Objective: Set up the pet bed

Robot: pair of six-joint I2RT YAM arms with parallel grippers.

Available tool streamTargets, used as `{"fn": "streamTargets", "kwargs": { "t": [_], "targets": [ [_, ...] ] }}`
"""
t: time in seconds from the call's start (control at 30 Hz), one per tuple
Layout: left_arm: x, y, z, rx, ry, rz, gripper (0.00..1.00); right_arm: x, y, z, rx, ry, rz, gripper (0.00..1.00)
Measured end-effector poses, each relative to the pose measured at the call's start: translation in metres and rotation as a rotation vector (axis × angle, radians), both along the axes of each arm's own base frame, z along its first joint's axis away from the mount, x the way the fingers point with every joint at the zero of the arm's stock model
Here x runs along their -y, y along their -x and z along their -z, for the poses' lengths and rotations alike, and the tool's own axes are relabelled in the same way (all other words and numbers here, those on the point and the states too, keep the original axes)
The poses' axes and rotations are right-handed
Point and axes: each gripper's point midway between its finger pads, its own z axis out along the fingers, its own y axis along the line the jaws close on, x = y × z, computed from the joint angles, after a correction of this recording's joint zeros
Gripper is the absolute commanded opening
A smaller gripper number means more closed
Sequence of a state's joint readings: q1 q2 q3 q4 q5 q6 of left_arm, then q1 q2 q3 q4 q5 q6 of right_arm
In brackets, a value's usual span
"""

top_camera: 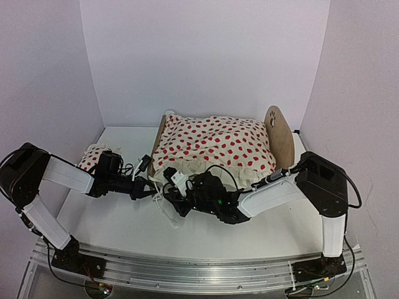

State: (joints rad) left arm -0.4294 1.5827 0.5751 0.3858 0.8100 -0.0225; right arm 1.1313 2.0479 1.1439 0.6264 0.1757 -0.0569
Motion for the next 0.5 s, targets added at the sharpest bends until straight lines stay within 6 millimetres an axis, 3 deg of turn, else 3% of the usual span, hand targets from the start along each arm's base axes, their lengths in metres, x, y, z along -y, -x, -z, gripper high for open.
{"fn": "streamTargets", "kwargs": {
  "t": [0.17, 0.5],
  "targets": [
    [0.001, 0.001, -0.001, 0.020, 0.000, 0.017, 0.00, -0.002, -0.010, -0.003, 0.269, 0.155, -0.068, 0.41],
    [0.002, 0.004, -0.002, 0.016, 0.009, 0.032, 0.00, -0.006, -0.016, 0.044, 0.701, 0.502, -0.294, 0.39]
  ]
}}
